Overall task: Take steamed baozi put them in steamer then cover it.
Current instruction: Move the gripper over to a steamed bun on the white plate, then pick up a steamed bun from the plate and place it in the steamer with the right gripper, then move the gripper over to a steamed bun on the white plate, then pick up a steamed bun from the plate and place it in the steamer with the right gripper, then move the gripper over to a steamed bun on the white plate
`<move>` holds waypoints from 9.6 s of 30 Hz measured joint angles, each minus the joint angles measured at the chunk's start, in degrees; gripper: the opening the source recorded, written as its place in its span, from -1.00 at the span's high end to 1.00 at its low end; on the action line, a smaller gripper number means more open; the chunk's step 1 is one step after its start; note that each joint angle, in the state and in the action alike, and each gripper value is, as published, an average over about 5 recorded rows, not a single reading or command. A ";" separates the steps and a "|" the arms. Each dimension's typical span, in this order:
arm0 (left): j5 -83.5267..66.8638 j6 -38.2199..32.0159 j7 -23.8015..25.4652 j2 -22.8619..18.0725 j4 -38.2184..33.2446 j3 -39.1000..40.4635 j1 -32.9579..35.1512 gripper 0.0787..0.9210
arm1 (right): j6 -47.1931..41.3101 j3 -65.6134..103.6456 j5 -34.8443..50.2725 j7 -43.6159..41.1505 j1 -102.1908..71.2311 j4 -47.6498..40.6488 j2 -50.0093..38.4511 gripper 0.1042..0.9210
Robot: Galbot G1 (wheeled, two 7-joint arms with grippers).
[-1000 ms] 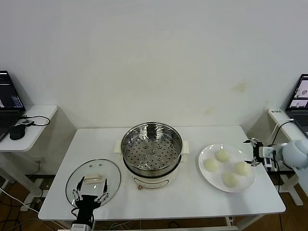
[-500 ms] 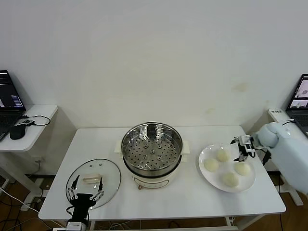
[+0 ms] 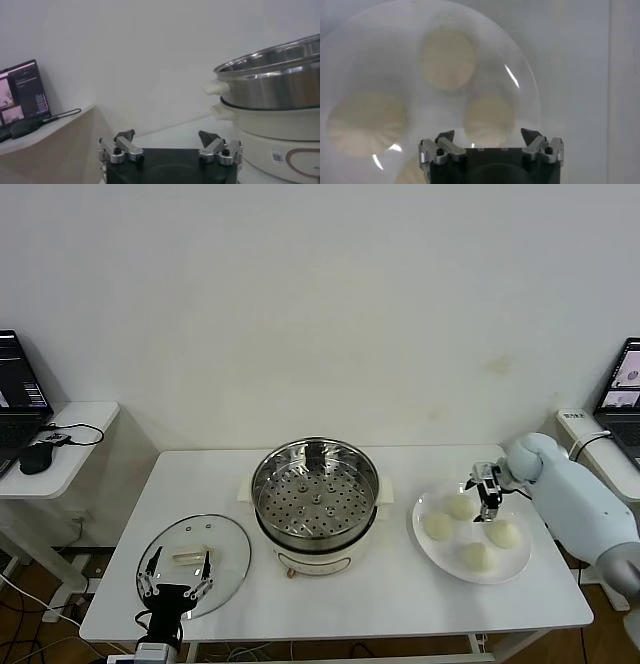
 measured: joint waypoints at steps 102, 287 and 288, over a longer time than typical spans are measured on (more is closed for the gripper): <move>-5.25 -1.19 0.25 0.88 -1.57 -3.31 0.03 -0.77 | 20.54 -44.45 17.02 7.96 33.22 10.41 23.04 -0.75; -7.72 1.23 1.14 5.43 -1.95 -4.91 -0.51 -0.77 | -29.93 -48.07 40.07 0.63 40.20 49.46 -17.12 -0.76; -7.66 1.22 1.14 5.45 -1.84 -4.94 -0.45 -0.77 | -29.35 -47.01 39.11 0.37 38.72 49.77 -18.66 -0.76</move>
